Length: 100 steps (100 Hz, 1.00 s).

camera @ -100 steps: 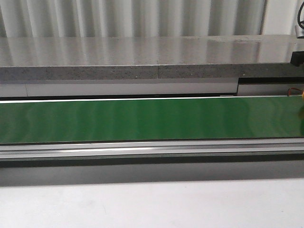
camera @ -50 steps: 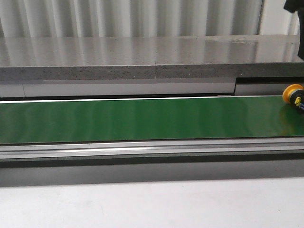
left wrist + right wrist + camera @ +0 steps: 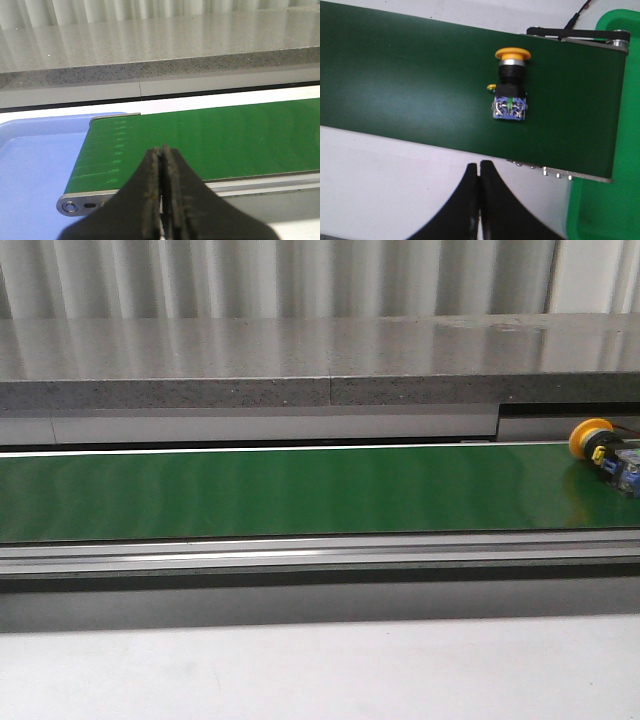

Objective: Move button from right to left

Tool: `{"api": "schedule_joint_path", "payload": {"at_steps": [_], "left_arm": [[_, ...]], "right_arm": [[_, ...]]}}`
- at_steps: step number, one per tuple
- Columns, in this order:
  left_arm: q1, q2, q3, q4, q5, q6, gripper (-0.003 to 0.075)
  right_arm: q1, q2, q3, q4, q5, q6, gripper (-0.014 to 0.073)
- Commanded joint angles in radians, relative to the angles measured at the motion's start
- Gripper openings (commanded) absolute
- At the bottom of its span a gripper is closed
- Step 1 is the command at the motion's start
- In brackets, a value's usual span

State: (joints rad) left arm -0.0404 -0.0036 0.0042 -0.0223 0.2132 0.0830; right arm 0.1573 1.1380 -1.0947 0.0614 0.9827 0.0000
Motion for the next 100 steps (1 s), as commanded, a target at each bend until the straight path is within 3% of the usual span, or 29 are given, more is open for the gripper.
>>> {"api": "schedule_joint_path", "payload": {"at_steps": [1, 24, 70, 100], "left_arm": [[0.002, -0.033, 0.038, -0.004, -0.076, -0.009, -0.0020], [0.002, -0.033, 0.038, -0.004, -0.076, -0.009, -0.0020], [0.002, -0.033, 0.038, -0.004, -0.081, -0.009, -0.0020], [0.002, -0.033, 0.038, -0.010, -0.152, -0.009, -0.0020]], "right_arm": [[0.002, -0.100, 0.046, -0.002, -0.073, -0.010, -0.0066], [0.002, -0.359, 0.250, -0.002, -0.190, -0.010, -0.0066], [0.002, -0.867, 0.508, -0.002, -0.270, -0.010, -0.0066], [0.002, -0.950, 0.589, -0.002, -0.390, -0.009, -0.0066]]}}
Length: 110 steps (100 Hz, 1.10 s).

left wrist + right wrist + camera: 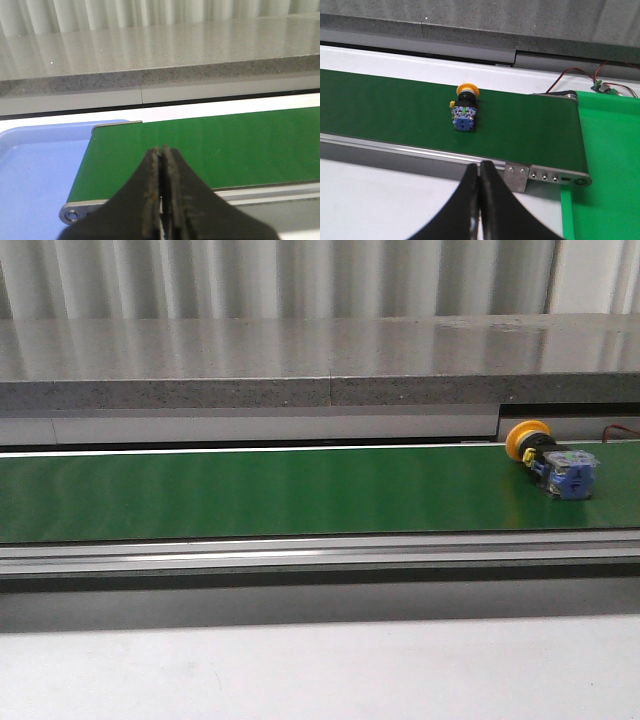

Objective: Move button from right to left

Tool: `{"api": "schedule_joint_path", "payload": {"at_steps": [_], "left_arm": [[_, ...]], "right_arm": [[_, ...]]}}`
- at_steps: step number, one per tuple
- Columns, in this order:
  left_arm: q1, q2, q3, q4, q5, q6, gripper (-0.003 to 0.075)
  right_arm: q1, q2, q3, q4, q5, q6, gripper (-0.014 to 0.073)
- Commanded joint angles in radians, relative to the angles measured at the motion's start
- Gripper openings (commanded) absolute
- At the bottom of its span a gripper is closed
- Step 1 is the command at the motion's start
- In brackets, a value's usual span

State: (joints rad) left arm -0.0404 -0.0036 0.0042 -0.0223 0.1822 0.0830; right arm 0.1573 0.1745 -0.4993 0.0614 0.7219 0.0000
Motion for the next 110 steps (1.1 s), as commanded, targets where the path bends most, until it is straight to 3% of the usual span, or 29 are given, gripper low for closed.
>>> {"api": "schedule_joint_path", "payload": {"at_steps": [1, 27, 35, 62, 93, 102, 110], "left_arm": [[0.002, -0.033, 0.038, -0.010, -0.130, -0.009, -0.0020], [0.002, -0.033, 0.036, -0.015, -0.329, -0.009, -0.0020], [0.002, -0.033, 0.011, -0.015, -0.327, -0.009, -0.0020], [0.002, 0.011, -0.196, 0.022, 0.021, -0.009, -0.0021], [0.002, 0.298, -0.460, -0.030, 0.321, -0.009, -0.0017], [0.002, 0.391, -0.520, -0.030, 0.383, -0.009, 0.0057], [0.002, 0.459, -0.556, -0.030, 0.413, -0.009, 0.0230]], "right_arm": [[0.002, 0.014, -0.005, -0.002, -0.136, -0.009, -0.0066], [0.002, 0.014, 0.007, -0.002, -0.163, -0.009, -0.0066], [0.002, 0.014, 0.007, -0.002, -0.163, -0.009, -0.0066], [0.002, 0.014, 0.007, -0.002, -0.163, -0.009, -0.0066], [0.002, 0.014, 0.007, -0.002, -0.163, -0.009, -0.0066], [0.002, 0.014, 0.007, -0.002, -0.163, -0.009, -0.0066], [0.002, 0.014, 0.007, -0.002, -0.163, -0.009, -0.0066]]}}
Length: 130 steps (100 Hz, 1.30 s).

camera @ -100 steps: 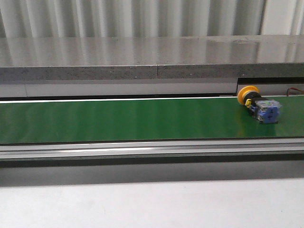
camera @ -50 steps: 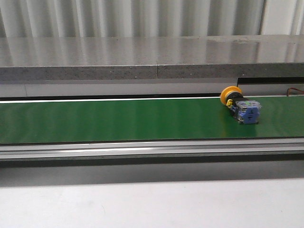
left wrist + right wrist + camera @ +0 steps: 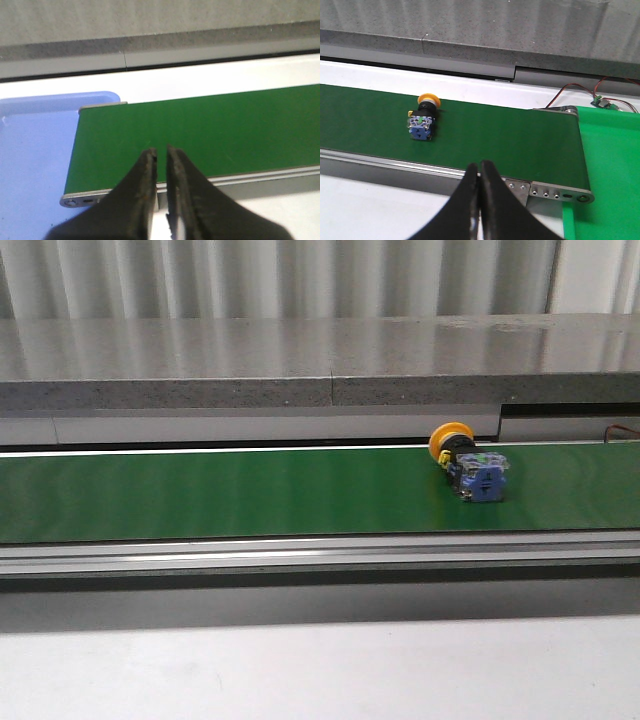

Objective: Move button from right to left

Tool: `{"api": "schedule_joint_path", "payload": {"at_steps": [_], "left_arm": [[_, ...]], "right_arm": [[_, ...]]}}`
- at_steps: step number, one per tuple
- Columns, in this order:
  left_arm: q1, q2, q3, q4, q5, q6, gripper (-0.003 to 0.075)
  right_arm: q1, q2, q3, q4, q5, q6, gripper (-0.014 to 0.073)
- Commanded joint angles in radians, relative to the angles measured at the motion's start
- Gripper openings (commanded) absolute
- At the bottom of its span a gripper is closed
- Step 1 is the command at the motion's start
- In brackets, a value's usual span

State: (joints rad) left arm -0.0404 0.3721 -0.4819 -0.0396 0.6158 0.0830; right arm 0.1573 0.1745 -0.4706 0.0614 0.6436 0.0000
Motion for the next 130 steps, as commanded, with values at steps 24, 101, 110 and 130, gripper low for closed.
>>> {"api": "schedule_joint_path", "payload": {"at_steps": [24, 101, 110, 130], "left_arm": [[0.002, 0.202, -0.096, -0.013, -0.054, -0.009, 0.0571], [-0.062, 0.701, -0.478, -0.311, 0.189, -0.007, 0.0545], [-0.126, 0.783, -0.542, -0.305, 0.197, -0.046, 0.0545], [-0.286, 0.967, -0.669, -0.230, 0.190, -0.189, 0.0545]], "right_arm": [[0.002, 0.014, -0.021, -0.002, -0.085, -0.009, -0.0066], [0.002, 0.014, -0.021, -0.002, -0.084, -0.009, -0.0066], [0.002, 0.014, -0.021, -0.002, -0.084, -0.009, -0.0066], [0.002, 0.014, -0.021, -0.002, -0.084, -0.009, -0.0066]]}}
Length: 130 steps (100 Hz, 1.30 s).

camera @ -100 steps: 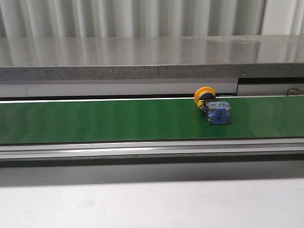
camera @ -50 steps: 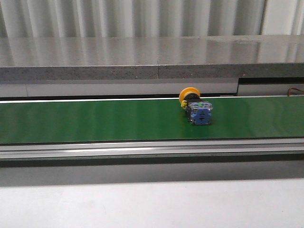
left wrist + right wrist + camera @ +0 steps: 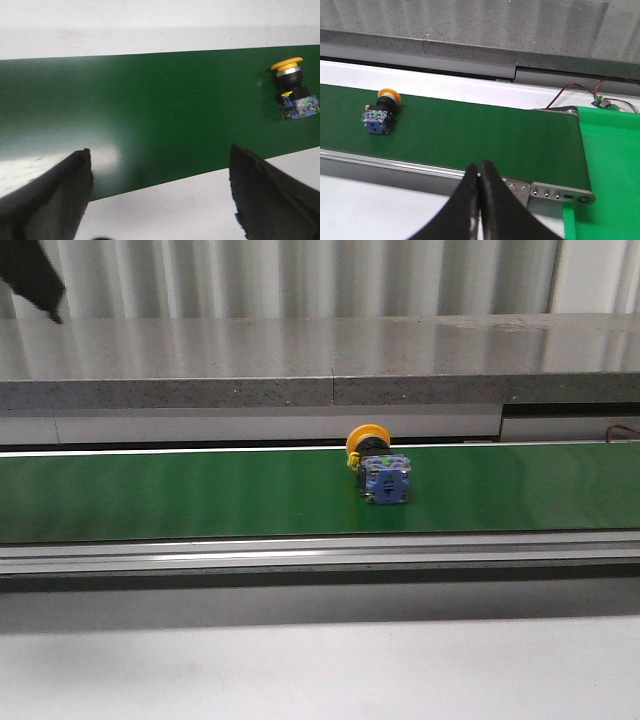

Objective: Move button from right to left
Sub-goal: 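Lower the left gripper around the button on the belt and close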

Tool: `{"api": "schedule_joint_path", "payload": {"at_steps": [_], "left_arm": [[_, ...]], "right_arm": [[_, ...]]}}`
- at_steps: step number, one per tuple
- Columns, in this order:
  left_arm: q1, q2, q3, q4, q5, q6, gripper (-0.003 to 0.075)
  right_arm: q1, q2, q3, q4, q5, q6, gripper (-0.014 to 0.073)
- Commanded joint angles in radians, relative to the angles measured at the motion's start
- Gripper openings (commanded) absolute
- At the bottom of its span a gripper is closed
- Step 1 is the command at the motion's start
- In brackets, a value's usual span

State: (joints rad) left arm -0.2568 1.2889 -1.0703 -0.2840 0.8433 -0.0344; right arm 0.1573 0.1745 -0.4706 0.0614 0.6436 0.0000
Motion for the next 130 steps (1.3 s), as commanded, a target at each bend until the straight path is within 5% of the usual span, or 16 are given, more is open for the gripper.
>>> {"api": "schedule_joint_path", "payload": {"at_steps": [1, 37, 97, 114, 130], "left_arm": [[-0.075, 0.056, -0.085, 0.019, -0.037, -0.076, 0.0545], [-0.302, 0.339, -0.302, 0.014, -0.077, -0.197, 0.0545], [-0.413, 0.587, -0.489, 0.176, 0.024, -0.502, 0.0538], [-0.413, 0.605, -0.489, 0.232, 0.042, -0.562, 0.0446], [-0.413, 0.605, -0.489, 0.232, 0.040, -0.562, 0.0239]], "right_arm": [[0.002, 0.014, -0.021, -0.002, -0.084, -0.009, -0.0066], [0.002, 0.014, -0.021, -0.002, -0.084, -0.009, -0.0066], [0.002, 0.014, -0.021, -0.002, -0.084, -0.009, -0.0066], [0.002, 0.014, -0.021, -0.002, -0.084, -0.009, -0.0066], [0.002, 0.014, -0.021, -0.002, -0.084, -0.009, -0.0066]]}}
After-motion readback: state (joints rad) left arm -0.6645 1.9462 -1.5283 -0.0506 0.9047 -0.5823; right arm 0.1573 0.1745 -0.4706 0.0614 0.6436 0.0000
